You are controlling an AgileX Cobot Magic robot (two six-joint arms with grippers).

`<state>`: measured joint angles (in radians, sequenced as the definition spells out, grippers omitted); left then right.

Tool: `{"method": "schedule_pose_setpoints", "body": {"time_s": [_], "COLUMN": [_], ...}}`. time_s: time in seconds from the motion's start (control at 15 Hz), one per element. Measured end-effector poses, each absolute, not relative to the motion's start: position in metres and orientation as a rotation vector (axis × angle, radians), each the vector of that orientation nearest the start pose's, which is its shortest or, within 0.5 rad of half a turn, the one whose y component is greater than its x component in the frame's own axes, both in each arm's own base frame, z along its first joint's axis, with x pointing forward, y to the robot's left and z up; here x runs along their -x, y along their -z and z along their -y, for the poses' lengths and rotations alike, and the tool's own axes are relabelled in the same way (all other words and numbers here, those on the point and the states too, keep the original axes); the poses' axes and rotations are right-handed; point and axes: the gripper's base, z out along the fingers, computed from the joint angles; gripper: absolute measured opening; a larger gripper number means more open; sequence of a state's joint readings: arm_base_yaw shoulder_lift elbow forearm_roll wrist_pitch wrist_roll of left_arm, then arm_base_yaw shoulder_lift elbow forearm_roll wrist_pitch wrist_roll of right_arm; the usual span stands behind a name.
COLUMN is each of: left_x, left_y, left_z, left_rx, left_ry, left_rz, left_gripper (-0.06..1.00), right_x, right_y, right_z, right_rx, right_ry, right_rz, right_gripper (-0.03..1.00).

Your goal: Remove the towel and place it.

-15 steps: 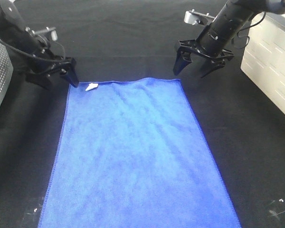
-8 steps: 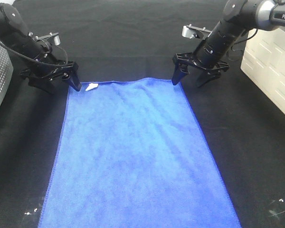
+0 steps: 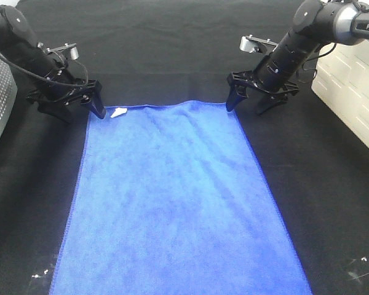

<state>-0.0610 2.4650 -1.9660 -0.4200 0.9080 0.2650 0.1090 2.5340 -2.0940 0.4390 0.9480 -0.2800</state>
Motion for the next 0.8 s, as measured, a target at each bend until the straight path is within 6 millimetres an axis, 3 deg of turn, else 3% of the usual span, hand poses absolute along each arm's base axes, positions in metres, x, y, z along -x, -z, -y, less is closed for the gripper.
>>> {"method": "schedule_pose_setpoints", "body": {"time_s": [0.33,0.8], "left_x": [-0.505,-0.508], "left_y": [-0.106,-0.105], "left_z": [0.063,0.093], "left_rx": [-0.161,-0.233], "left_ry": [0.478,0.457], "left_rz": [-2.813,-2.742], "left_gripper": [0.78,0.76], "right_x": [-0.518,-0.519], "right_y": [-0.105,-0.103], "right_z": [-0.089,-0.091], "right_rx": [0.24,0.216], "right_ry": [-0.528,-0.562], "right_rz": [-2.781,-2.769], "right_gripper": [0.77,0.77]}}
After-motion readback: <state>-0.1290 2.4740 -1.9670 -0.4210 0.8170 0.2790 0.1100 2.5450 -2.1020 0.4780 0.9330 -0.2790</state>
